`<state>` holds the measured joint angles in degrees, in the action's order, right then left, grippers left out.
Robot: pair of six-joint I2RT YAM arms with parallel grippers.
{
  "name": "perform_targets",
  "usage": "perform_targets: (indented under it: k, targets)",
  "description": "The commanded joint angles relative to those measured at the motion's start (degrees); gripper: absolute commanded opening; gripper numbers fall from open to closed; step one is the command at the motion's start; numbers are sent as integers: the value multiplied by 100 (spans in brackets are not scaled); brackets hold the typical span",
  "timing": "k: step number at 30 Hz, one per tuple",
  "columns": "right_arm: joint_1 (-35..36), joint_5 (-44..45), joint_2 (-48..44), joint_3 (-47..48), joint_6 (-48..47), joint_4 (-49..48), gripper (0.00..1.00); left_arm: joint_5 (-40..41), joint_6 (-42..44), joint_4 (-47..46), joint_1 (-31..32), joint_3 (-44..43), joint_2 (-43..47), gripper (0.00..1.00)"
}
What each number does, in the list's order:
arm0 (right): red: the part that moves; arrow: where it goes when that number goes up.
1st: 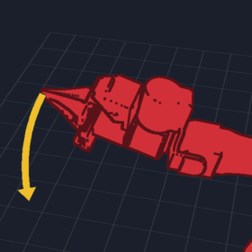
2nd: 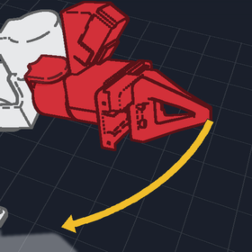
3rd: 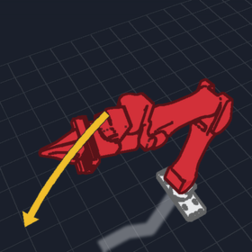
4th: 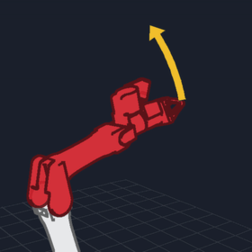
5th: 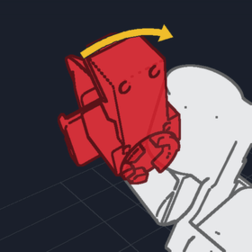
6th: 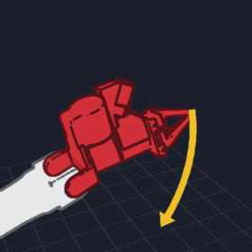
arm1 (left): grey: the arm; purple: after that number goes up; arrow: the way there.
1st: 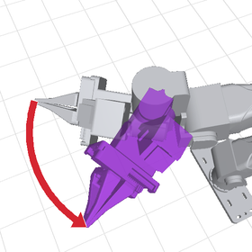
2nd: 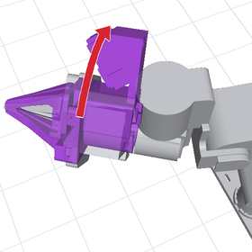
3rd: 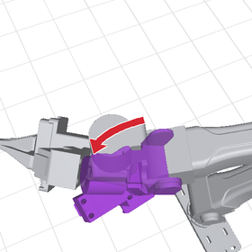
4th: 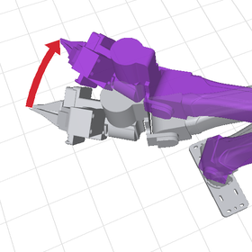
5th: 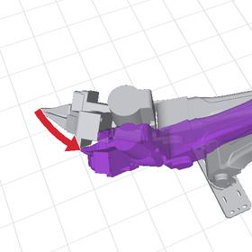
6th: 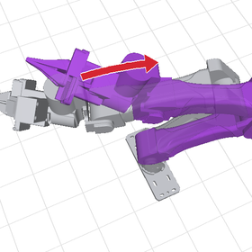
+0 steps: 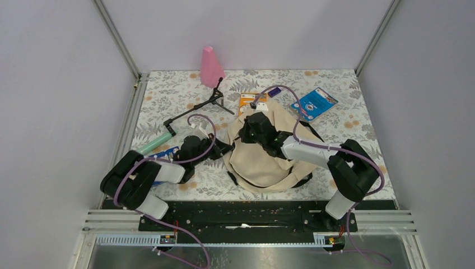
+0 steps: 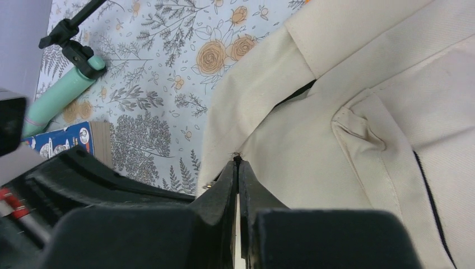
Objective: Pack the student bag
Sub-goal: Unzip the student bag at the center of the board.
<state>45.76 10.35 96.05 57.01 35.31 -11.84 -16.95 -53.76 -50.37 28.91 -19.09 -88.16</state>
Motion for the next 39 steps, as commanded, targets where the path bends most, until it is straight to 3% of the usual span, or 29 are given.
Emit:
perform_targets:
  k: [1,6,15,39]
  targets:
    - [64,809,-441,-125,-146,75,0,256,584,501,-8,41,1037,0]
    - [65,1091,90,-132,21,160,0,735,1146,1892,-8,3,1748,0]
    - [63,1284,606,-69,195,260,0,1332,1569,3072,-8,114,2493,0]
    - [-120,2366,468,246,-446,690,0,1851,1684,3988,-15,334,3433,0]
